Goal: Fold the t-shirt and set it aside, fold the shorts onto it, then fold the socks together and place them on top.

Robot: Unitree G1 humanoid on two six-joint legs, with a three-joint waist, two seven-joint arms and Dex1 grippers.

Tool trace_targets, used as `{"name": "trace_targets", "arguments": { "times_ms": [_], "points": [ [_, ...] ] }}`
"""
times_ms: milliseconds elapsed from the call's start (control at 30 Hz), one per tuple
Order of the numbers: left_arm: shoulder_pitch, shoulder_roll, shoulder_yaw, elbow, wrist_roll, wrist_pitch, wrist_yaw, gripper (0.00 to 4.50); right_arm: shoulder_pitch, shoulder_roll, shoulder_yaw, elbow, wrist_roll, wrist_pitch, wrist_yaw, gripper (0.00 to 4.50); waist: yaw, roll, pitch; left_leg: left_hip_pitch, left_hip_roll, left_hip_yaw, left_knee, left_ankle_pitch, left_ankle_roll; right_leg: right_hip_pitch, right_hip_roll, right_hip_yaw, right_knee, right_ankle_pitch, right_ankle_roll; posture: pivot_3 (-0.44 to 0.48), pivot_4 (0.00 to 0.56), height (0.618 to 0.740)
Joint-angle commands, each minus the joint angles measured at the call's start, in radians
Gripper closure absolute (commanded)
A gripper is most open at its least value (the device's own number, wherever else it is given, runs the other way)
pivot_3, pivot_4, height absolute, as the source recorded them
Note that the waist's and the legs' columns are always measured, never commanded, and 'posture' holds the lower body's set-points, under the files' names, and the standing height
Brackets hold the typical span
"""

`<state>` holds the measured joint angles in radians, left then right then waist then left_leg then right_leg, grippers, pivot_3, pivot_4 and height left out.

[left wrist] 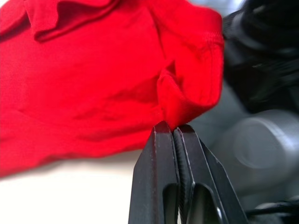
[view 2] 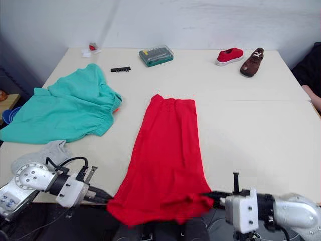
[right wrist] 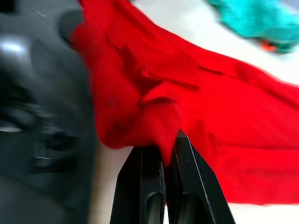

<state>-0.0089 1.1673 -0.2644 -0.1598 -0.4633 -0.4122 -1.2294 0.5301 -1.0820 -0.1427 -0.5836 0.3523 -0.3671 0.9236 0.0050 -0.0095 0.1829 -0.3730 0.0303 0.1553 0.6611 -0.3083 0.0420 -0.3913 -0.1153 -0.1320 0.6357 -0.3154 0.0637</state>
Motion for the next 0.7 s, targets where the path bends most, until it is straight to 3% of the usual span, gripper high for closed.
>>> {"name": "trace_targets", "arguments": {
  "times_ms": [33,167,333,500,700],
  "points": [
    [0.048,0.034,0.071,-0.080,-0.056,0.087,-0.053,4.50,0.046,-0.002,-0.074,-0.057,0.063,0.031,0.073,4.48,0.000,0.000,0.000,0.000,0.000,0.000,0.000,-0.005,0.000,0.000,0.000,0.000,0.000,0.000,0.000,0.000,0.150,0.740],
    [-0.041,-0.020,0.116,-0.081,-0.114,0.251,-0.040,4.50,0.034,0.013,-0.125,-0.064,0.145,0.110,0.103,4.48,0.000,0.000,0.000,0.000,0.000,0.000,-0.001,-0.005,0.000,-0.001,0.000,0.000,0.000,0.000,-0.001,0.000,0.150,0.740],
    [-0.314,-0.161,0.148,0.025,-0.198,0.559,0.039,4.50,-0.147,-0.001,-0.169,-0.019,0.375,0.369,0.057,4.48,0.007,-0.001,0.001,-0.001,0.000,0.000,0.000,-0.003,0.004,-0.001,0.000,0.000,0.000,0.000,-0.001,0.000,0.150,0.740],
    [-0.607,-0.336,0.186,0.265,-0.232,0.878,0.186,4.50,-0.561,0.012,-0.100,0.151,0.563,0.687,-0.068,4.48,0.003,-0.005,0.004,-0.003,0.000,-0.001,0.000,0.001,0.000,-0.003,0.000,-0.001,0.000,0.000,0.000,0.000,0.150,0.740],
    [-0.786,-0.512,0.218,0.510,-0.128,0.954,0.327,4.50,-1.012,0.179,0.066,0.452,0.449,0.886,-0.174,4.48,-0.008,-0.010,0.007,-0.005,0.000,0.000,0.003,0.004,-0.001,-0.004,0.002,-0.002,0.002,0.000,0.000,0.000,0.150,0.740]
  ]
}}
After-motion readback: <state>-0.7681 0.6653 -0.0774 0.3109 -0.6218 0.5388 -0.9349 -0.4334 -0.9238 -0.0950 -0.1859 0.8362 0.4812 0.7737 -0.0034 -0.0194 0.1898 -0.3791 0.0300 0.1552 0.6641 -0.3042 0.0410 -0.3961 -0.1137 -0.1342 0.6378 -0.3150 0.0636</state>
